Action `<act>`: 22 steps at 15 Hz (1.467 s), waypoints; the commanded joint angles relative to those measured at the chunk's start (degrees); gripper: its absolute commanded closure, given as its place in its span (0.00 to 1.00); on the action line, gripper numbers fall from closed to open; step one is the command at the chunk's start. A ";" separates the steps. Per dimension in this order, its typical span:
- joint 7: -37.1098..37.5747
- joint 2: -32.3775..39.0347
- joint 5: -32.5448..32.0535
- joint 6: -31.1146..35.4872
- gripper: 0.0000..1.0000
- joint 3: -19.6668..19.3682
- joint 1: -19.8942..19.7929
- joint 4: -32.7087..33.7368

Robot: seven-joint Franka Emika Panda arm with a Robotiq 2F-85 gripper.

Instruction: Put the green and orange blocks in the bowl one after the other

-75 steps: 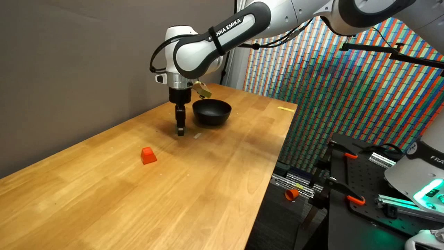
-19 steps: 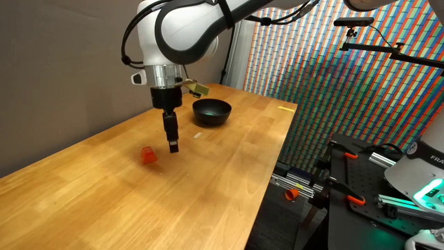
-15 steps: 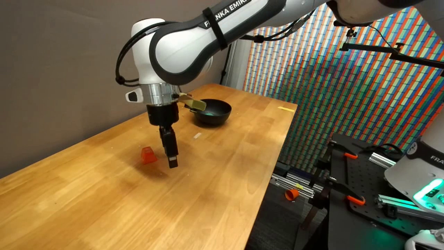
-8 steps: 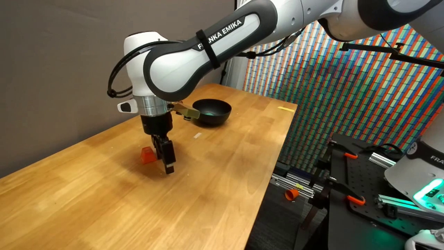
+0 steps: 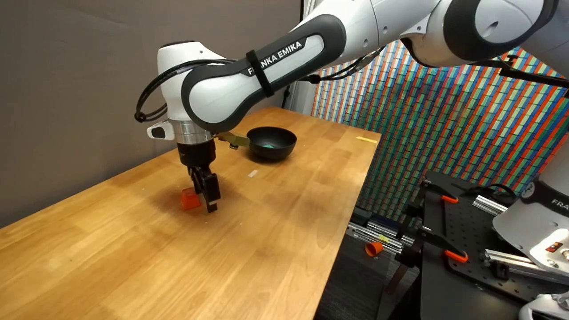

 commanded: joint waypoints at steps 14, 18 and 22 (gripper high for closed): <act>-1.92 5.17 -1.82 -0.82 0.73 -1.86 2.90 10.71; 0.22 2.99 -3.17 -0.74 0.78 -5.15 1.70 9.65; 5.01 -0.05 -4.17 -0.59 0.78 -11.09 -0.79 8.42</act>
